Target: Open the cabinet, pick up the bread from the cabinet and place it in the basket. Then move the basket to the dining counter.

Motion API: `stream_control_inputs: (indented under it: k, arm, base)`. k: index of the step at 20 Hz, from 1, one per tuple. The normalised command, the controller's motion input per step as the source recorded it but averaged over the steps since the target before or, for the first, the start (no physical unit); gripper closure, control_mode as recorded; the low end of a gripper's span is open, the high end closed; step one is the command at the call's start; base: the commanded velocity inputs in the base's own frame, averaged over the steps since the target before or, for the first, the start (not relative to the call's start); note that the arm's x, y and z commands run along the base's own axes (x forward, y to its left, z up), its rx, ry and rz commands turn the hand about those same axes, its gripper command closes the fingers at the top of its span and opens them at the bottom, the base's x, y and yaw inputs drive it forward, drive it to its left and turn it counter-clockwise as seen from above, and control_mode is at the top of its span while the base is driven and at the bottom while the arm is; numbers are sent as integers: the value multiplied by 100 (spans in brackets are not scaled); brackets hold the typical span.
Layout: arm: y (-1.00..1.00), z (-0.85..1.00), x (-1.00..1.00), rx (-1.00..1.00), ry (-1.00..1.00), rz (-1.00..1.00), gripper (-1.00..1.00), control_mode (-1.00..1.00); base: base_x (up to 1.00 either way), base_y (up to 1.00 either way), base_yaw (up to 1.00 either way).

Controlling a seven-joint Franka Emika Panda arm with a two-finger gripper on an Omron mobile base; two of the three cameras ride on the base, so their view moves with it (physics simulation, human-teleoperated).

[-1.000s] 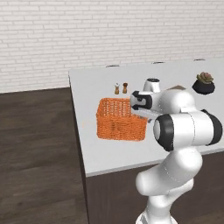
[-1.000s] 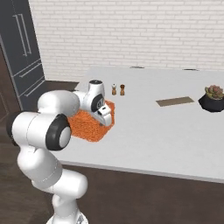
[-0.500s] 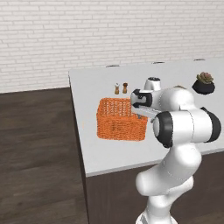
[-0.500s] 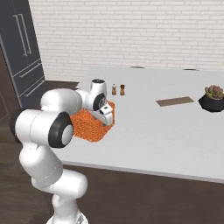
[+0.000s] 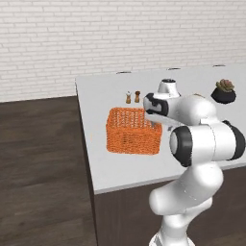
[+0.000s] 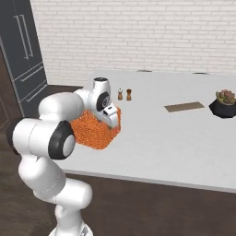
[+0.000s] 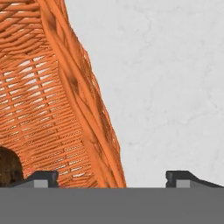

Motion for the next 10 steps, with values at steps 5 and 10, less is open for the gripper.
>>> stream_control_inputs:
  k: [5,10]
  arm:
    - [18,93,-40,-8,0,1,-100,-100]
    - [9,85,-83,0,-2,9,-100,-100]
  base:
    - [0,0,0]
    - [0,0,0]
